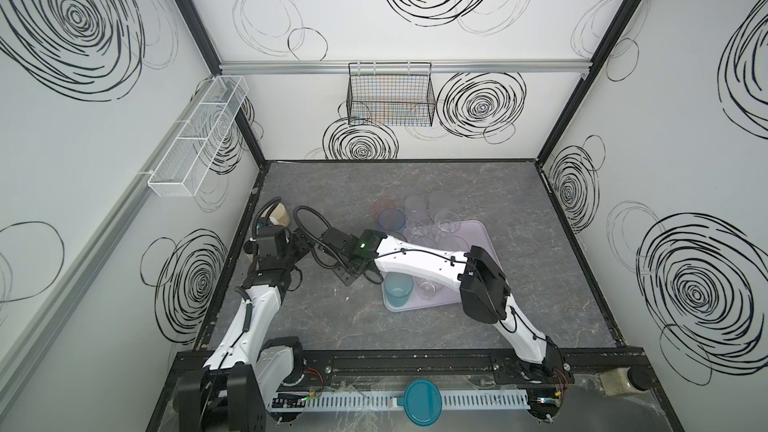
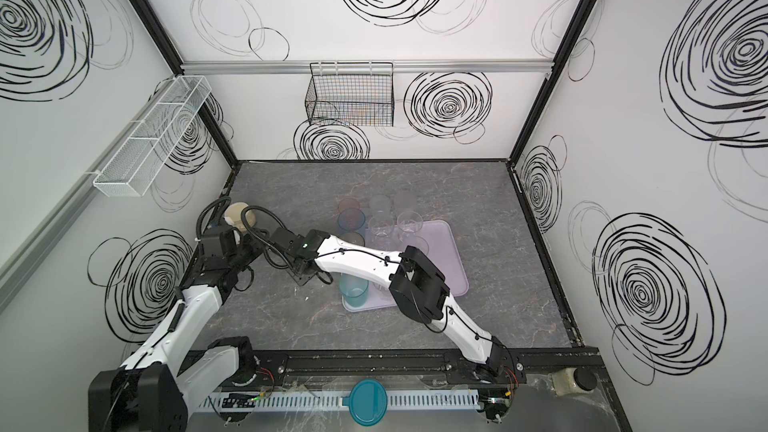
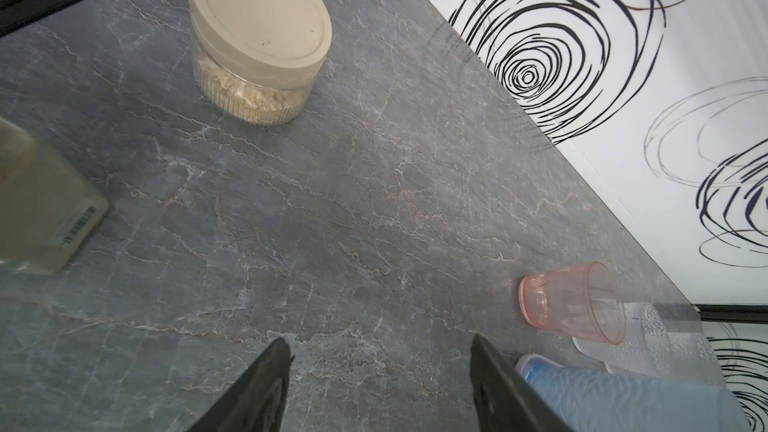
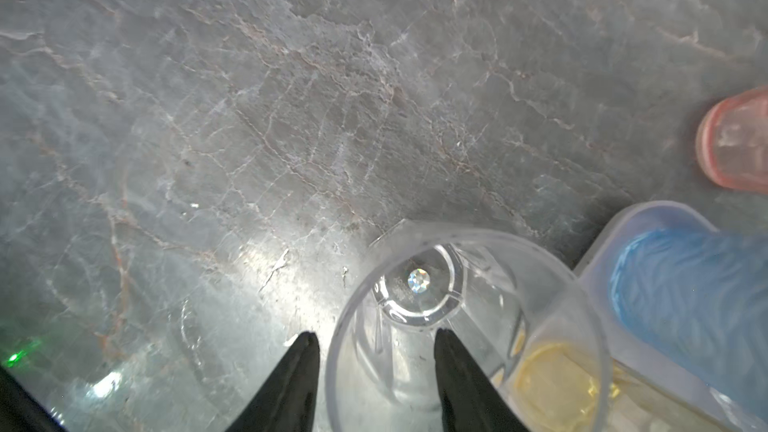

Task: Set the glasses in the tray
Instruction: 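Lift the clear glass with the right gripper and carry it over the tray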

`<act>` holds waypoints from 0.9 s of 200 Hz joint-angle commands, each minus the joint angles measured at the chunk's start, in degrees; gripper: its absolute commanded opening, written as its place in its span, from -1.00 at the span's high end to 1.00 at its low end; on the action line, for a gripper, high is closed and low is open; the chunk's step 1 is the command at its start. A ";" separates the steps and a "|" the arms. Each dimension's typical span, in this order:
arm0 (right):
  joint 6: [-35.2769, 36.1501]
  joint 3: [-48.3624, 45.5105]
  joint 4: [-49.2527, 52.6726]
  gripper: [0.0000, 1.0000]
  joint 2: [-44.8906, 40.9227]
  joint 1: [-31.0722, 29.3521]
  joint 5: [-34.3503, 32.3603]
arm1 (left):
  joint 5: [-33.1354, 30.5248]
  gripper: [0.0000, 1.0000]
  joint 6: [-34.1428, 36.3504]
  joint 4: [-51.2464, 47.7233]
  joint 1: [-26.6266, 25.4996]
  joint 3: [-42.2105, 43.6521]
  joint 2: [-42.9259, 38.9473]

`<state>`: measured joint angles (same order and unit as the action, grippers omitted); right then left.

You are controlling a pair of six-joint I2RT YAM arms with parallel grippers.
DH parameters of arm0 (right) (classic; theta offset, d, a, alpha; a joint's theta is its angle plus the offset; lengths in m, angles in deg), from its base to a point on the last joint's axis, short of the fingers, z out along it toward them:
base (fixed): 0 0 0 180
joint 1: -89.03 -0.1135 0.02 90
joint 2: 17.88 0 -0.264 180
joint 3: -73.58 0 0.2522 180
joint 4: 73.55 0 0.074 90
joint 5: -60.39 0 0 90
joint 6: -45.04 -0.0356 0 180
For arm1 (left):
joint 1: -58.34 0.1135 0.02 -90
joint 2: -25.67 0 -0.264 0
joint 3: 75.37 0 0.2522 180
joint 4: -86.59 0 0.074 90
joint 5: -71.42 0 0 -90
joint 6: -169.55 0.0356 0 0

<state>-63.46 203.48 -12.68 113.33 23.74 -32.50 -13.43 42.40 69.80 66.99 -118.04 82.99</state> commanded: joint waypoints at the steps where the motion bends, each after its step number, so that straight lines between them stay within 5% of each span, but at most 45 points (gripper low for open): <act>1: -0.84 0.52 -0.72 0.21 0.39 0.00 0.21 | 0.30 -0.43 -0.74 2.32 0.66 0.34 -0.07; 45: -0.53 -0.46 -4.20 0.79 -5.59 -1.16 2.29 | 2.31 -0.43 -2.32 2.73 1.70 -0.19 -0.02; 120: -3.75 2.43 -9.23 0.97 -20.57 3.05 7.86 | 3.28 -0.42 -0.21 -5.16 0.83 -14.22 -0.56; 156: -4.70 -6.00 -11.78 0.98 -34.02 7.39 -0.04 | 0.30 -0.43 7.64 -8.30 -8.23 -19.33 -0.03; 180: -6.59 -17.19 -12.37 0.97 -43.54 15.78 -1.48 | -3.51 -0.45 13.72 -8.34 -17.96 -20.54 -0.53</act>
<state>-67.65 194.13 -24.37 76.96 32.55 -28.98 -13.24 48.22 62.22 56.15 -136.51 82.95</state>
